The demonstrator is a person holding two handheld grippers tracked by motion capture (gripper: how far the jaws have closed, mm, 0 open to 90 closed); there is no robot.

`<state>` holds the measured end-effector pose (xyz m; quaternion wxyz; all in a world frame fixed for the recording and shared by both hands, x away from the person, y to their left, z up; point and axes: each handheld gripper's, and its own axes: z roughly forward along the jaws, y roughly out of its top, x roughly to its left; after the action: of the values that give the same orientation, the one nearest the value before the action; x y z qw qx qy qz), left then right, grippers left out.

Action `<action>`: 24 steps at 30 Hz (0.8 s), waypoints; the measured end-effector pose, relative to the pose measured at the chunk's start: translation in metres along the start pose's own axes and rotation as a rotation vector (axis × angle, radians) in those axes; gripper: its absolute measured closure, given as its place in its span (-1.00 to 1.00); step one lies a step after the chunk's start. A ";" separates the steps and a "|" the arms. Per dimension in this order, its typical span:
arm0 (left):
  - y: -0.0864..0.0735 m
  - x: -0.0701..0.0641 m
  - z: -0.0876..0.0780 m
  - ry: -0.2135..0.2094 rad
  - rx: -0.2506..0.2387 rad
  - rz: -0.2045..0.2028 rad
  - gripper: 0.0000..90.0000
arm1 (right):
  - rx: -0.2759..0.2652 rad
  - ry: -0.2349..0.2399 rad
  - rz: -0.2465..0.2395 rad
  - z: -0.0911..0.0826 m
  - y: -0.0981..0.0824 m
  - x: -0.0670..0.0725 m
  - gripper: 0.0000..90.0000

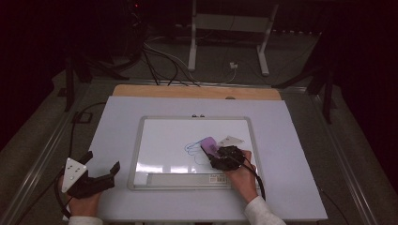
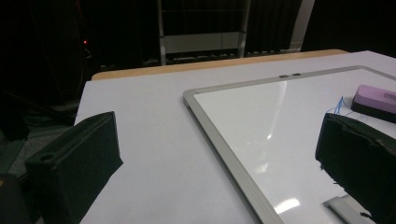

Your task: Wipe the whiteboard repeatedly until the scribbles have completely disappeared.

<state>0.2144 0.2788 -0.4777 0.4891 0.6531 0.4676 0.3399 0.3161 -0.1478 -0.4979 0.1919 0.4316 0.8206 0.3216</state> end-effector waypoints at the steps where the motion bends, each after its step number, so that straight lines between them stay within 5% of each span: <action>1: 0.000 0.000 0.000 0.000 0.000 0.001 -0.98 | -0.001 0.005 0.000 -0.001 -0.001 0.001 -0.09; 10: 0.001 -0.001 0.000 0.000 0.000 0.005 -0.98 | -0.016 0.031 -0.041 0.000 0.000 0.023 -0.09; 12: 0.000 0.000 0.000 0.000 0.000 0.002 -0.98 | -0.016 0.032 -0.036 0.000 0.000 0.021 -0.09; 15: 0.000 0.000 -0.001 0.002 -0.004 -0.002 -0.98 | -0.017 -0.038 -0.053 -0.001 -0.002 0.013 -0.09; 19: 0.000 0.000 0.000 0.001 -0.001 -0.001 -0.98 | -0.010 -0.034 0.006 -0.004 -0.006 -0.001 -0.09; 24: 0.001 -0.002 0.001 -0.002 0.001 0.004 -0.98 | -0.007 -0.013 -0.006 -0.005 -0.006 0.006 -0.09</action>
<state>0.2149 0.2770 -0.4774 0.4888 0.6546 0.4658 0.3400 0.3059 -0.1473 -0.4989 0.1996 0.4307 0.8196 0.3209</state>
